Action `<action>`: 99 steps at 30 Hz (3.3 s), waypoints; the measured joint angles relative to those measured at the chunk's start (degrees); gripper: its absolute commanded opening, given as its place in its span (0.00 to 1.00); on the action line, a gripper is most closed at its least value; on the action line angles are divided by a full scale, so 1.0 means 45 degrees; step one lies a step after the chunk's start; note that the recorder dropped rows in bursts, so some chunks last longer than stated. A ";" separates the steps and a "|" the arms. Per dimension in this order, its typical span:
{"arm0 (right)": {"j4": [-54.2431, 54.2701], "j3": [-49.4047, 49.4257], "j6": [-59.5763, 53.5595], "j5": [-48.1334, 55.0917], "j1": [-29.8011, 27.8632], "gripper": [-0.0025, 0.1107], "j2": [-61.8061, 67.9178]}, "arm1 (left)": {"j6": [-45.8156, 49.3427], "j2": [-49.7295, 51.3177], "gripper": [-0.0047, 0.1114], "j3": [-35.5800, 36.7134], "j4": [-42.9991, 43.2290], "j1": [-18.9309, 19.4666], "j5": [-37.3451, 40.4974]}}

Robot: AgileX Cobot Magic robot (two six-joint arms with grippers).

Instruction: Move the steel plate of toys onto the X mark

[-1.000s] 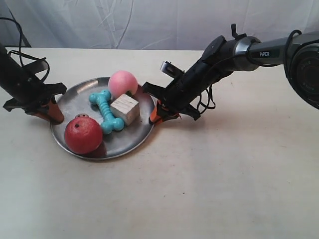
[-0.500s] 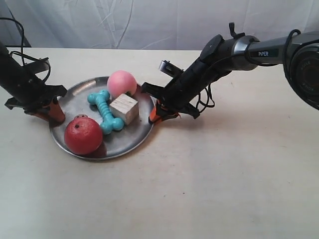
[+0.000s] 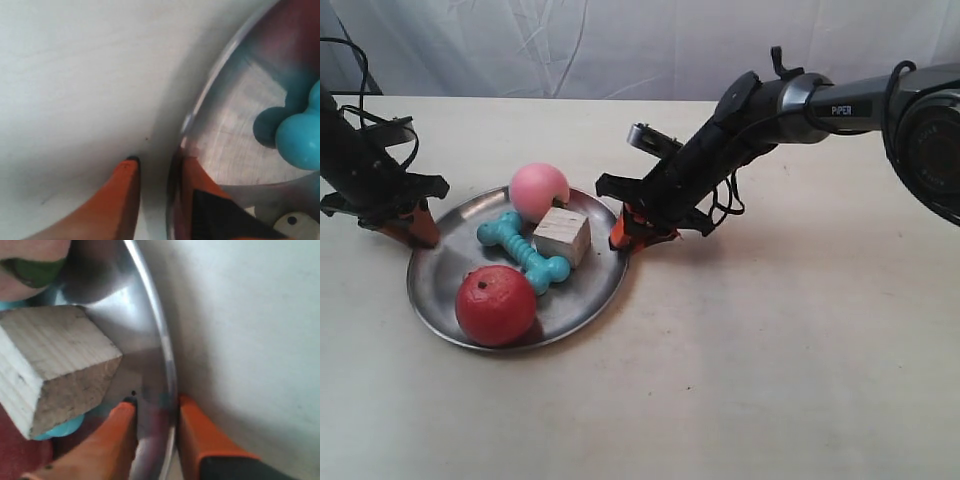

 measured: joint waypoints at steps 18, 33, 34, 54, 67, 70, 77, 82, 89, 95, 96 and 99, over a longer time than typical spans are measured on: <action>-0.2494 -0.0081 0.0526 0.0720 -0.1341 0.02 -0.1936 | -0.0899 -0.3093 0.04 0.0022 0.0771 0.0434 -0.0623; -0.4907 0.1320 0.0377 -0.0704 -0.1382 0.02 -0.9322 | 0.1601 -0.8987 0.04 0.0266 -0.2188 0.0434 -0.2202; -0.5095 0.1629 0.0350 -0.1061 -0.1382 0.02 -0.9997 | 0.1695 -0.9432 0.04 0.0506 -0.2210 0.0434 -0.2433; -0.5193 1.1528 0.0276 -0.6985 -0.0075 0.02 -1.8849 | 0.7586 -1.4148 0.04 0.7889 -0.8501 -0.0542 -0.5613; -0.5008 1.2104 0.0276 -0.7087 0.0035 0.02 -1.8940 | 0.7702 -1.4194 0.04 0.7912 -0.8750 -0.1170 -0.5157; -0.4959 1.2104 0.0276 -0.7139 0.0452 0.02 -1.8940 | 0.7702 -1.4194 0.04 0.7912 -0.8777 -0.1170 -0.4913; -0.4875 1.2353 0.0276 -0.7226 0.1357 0.02 -1.9539 | 0.7702 -1.4194 0.04 0.7912 -0.8777 -0.1170 -0.4505; -0.4875 1.3572 0.0276 -0.7433 0.1389 0.02 -2.1751 | 0.7702 -1.4194 0.04 0.7912 -0.8777 -0.1170 -0.4254; -0.4799 1.5784 0.0276 -0.7433 -0.0132 0.02 -2.5176 | 0.7702 -1.4194 0.04 0.7912 -0.8829 -0.1170 -0.3903; -0.4796 1.7104 0.0276 -0.7433 -0.2720 0.02 -2.6217 | 0.7702 -1.4194 0.04 0.7912 -0.8829 -0.1170 -0.3873; -0.4774 1.7323 0.0276 -0.7433 -0.2889 0.02 -2.6352 | 0.7702 -1.4194 0.04 0.7912 -0.8829 -0.1170 -0.3873; -0.4774 1.8043 0.0276 -0.7433 -0.3117 0.02 -2.6820 | 0.7702 -1.4194 0.04 0.7912 -0.8829 -0.1170 -0.3873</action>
